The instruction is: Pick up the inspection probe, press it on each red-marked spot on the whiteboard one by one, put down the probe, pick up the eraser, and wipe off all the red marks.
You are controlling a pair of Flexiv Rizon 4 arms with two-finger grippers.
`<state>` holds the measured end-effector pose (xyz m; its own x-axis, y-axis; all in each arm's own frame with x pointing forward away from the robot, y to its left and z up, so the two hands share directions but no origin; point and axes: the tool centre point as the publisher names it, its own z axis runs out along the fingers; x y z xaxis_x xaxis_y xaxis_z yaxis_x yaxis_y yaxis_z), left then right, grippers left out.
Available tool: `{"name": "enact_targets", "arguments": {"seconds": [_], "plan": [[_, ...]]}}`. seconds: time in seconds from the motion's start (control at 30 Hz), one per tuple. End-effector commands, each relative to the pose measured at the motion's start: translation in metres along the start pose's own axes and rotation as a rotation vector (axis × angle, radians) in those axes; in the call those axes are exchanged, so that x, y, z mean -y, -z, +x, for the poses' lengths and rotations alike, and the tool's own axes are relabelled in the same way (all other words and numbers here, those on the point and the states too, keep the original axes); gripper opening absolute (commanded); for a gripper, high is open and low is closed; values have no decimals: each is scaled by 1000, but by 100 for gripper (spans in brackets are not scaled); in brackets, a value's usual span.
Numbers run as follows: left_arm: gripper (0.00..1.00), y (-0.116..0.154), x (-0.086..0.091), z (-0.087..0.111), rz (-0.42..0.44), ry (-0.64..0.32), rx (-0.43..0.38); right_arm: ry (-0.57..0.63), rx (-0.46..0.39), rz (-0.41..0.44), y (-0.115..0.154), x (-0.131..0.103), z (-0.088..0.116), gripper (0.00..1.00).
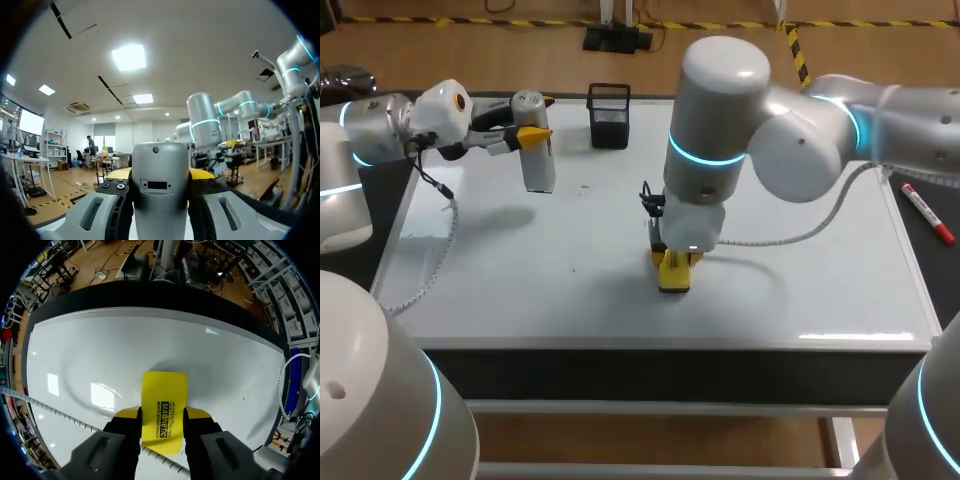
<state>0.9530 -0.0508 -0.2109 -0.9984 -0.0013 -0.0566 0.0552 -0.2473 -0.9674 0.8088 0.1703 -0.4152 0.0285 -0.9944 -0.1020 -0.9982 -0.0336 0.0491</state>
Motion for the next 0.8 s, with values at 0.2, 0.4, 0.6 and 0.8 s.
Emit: {"name": "enact_targets", "arguments": {"seconds": [0.2,0.4,0.6,0.8], "plan": [[0,0,1,0,0,0,-1,3,-13,-23,-5,6,6,0],[0,0,1,0,0,0,-1,-14,-23,-23,-3,7,17,0],[0,0,1,0,0,0,-1,-41,-34,-27,-4,6,31,0],[0,0,1,0,0,0,-1,-70,-49,-29,-5,3,48,0]]}}
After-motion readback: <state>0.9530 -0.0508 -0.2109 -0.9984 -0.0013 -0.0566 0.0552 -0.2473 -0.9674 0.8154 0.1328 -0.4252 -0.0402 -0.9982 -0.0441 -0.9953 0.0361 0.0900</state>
